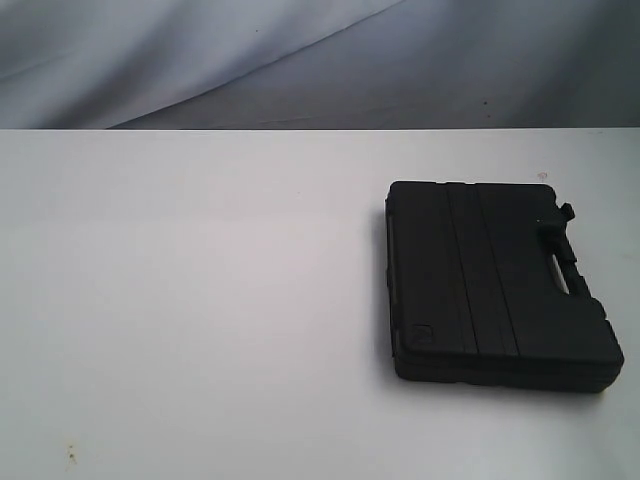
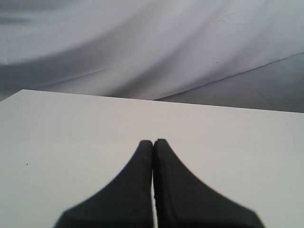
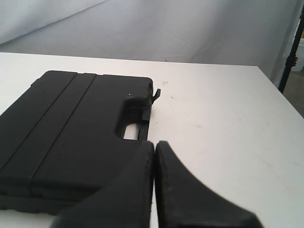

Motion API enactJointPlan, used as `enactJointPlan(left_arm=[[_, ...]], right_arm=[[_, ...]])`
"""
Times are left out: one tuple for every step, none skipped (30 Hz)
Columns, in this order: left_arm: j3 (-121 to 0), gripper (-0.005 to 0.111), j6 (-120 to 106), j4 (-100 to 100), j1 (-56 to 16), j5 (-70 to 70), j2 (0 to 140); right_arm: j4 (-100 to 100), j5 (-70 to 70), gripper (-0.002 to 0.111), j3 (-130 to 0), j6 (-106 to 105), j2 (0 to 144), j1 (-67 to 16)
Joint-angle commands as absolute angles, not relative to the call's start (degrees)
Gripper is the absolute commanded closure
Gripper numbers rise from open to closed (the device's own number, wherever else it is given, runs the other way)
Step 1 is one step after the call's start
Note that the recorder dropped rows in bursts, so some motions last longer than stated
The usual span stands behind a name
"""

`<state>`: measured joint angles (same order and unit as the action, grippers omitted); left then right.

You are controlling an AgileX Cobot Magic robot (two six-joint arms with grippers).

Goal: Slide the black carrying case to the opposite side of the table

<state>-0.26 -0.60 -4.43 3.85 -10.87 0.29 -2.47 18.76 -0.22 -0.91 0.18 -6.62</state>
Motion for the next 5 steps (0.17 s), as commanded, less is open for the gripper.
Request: enactJointPlan(left_arm=[[0.0,0.106,-0.73,-5.01,4.03,-10.74,0.0],[0.0,0.106,-0.73,-5.01,4.03,-10.74,0.0],[0.0,0.106,-0.73,-5.01,4.03,-10.74,0.0],[0.0,0.106,-0.73,-5.01,4.03,-10.74,0.0],[0.0,0.106,-0.73,-5.01,4.03,-10.74,0.0]], right_arm=[[-2.22,18.94,0.108,0.0,-0.84,0.0,-6.89],[-2.22,18.94,0.108,0.0,-0.84,0.0,-6.89],[-2.22,18.94,0.108,0.0,-0.84,0.0,-6.89],[-2.22,18.94,0.108,0.0,-0.84,0.0,-6.89],[-2.22,18.94,0.108,0.0,-0.84,0.0,-6.89]])
